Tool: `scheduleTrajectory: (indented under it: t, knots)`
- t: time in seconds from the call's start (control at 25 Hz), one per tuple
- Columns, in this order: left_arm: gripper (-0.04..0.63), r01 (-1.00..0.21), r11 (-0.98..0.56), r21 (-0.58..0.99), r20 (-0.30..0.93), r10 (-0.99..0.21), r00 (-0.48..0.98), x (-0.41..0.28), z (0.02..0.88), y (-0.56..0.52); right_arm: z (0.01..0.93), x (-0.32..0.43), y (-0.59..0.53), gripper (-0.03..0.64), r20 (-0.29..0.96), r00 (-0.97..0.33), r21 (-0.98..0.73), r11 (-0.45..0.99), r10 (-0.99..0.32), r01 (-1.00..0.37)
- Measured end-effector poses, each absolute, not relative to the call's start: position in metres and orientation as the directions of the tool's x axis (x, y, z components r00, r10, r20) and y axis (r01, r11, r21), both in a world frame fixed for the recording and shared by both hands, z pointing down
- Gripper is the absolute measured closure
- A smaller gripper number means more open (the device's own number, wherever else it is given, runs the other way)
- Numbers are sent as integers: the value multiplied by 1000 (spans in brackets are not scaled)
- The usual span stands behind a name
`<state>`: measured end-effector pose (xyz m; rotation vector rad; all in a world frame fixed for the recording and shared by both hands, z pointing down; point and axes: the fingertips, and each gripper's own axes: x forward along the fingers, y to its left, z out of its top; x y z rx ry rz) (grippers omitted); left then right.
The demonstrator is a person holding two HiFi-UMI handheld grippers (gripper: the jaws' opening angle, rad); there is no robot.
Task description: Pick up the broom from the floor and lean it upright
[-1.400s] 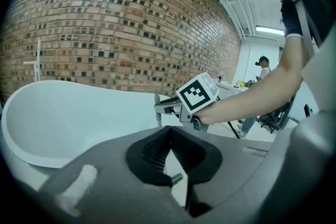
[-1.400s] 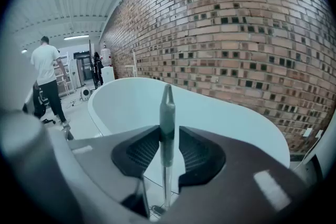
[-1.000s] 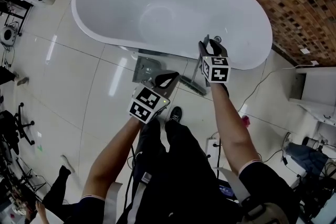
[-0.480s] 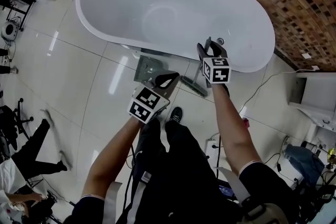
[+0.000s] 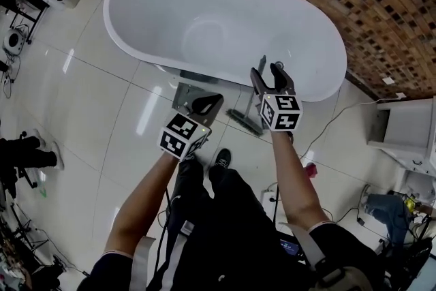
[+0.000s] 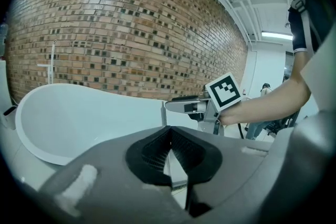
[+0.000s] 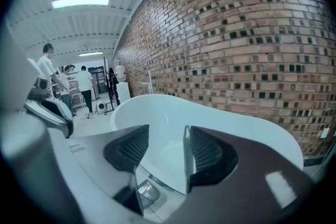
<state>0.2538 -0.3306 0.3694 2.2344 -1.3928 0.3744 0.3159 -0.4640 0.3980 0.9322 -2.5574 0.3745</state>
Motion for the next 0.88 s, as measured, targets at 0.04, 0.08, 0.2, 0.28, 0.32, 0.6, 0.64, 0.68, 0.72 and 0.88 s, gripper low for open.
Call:
scheduleTrajectory:
  t: [0.04,0.08,0.2,0.28,0.32,0.6,0.64,0.68,0.72,0.88]
  knots:
    - [594,-899,-360,250,461,-772,438,253,365,-329,387,316,-456,383,429,-714,-117,749,-553,-652]
    - [594,-900,-355,252,456,-777,434,253,360,-328,377,316,-448,419,413,-726,-121,757,-549,-642]
    - [594,-901,-354,251,441,-786,432,258,344,-326,349,318,-426,533,367,-757,-124,778,-541,-616]
    - [594,-903,-356,242,436,-791,429,260,335,-326,332,320,-414,576,340,-772,-126,787,-537,-604]
    - [594,-904,-354,238,434,-794,426,260,330,-325,325,320,-407,594,330,-780,-129,793,-532,-596]
    - [594,-906,-343,250,386,-822,418,267,297,-315,296,324,-366,612,290,-825,-150,828,-485,-540]
    - [594,-905,-343,252,378,-826,418,268,292,-314,292,323,-362,612,283,-831,-153,833,-479,-532]
    - [594,-904,-343,254,372,-829,418,270,288,-312,288,323,-358,612,277,-837,-158,837,-472,-524]
    - [594,-904,-341,257,366,-832,418,271,284,-310,285,323,-354,612,272,-842,-165,840,-466,-518]
    - [594,-905,-334,265,349,-842,412,274,271,-304,270,323,-345,613,249,-861,-189,850,-443,-492]
